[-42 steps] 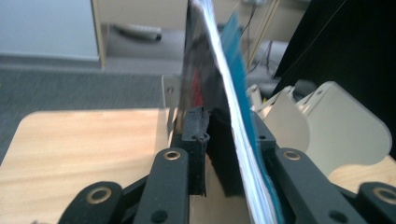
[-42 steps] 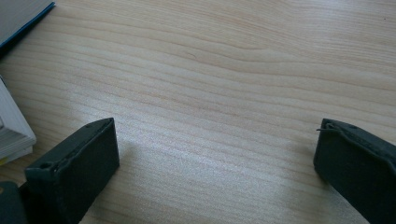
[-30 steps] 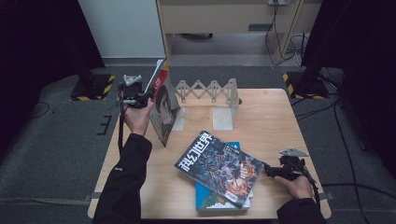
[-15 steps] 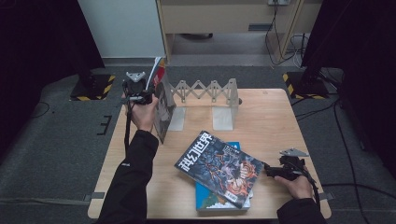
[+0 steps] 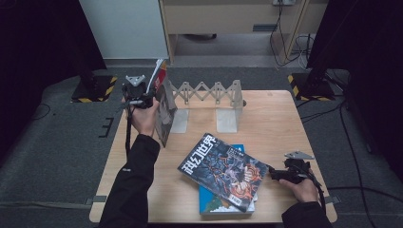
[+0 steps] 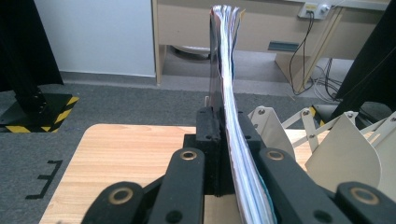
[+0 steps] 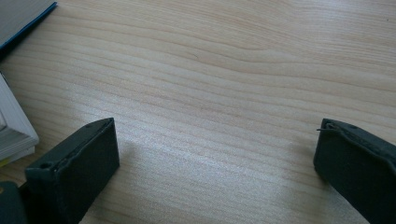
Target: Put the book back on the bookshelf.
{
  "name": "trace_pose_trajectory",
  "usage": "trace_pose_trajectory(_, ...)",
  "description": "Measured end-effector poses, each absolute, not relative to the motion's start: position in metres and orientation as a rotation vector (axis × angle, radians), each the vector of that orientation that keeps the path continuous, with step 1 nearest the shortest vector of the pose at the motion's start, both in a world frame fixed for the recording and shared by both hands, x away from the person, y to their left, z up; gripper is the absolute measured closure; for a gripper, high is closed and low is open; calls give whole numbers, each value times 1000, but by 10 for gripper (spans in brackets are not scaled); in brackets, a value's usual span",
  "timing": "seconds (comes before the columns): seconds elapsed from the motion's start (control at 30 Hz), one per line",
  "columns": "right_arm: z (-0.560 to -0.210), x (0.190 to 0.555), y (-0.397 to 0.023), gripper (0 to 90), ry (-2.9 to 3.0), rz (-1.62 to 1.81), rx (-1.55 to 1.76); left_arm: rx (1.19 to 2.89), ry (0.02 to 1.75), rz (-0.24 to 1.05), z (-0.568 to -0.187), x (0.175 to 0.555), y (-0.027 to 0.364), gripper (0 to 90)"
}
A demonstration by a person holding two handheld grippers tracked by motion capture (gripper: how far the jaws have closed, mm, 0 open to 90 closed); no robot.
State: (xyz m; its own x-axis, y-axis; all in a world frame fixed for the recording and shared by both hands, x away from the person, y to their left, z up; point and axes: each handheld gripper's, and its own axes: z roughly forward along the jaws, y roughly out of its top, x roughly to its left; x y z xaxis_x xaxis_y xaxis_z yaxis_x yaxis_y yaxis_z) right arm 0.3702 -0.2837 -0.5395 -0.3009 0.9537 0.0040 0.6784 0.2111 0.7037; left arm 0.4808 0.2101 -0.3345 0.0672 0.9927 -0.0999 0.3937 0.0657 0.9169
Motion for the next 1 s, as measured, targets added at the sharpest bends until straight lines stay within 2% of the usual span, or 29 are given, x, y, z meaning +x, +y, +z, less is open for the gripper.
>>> trace_pose_trajectory(0.67,-540,370,-284,4,2058,850,1511,1452,1325,833,-320,457,215,543)
trace_pose_trajectory(1.0,-540,370,-284,4,2058,850,1511,1412,1249,805,-308,428,231,468)
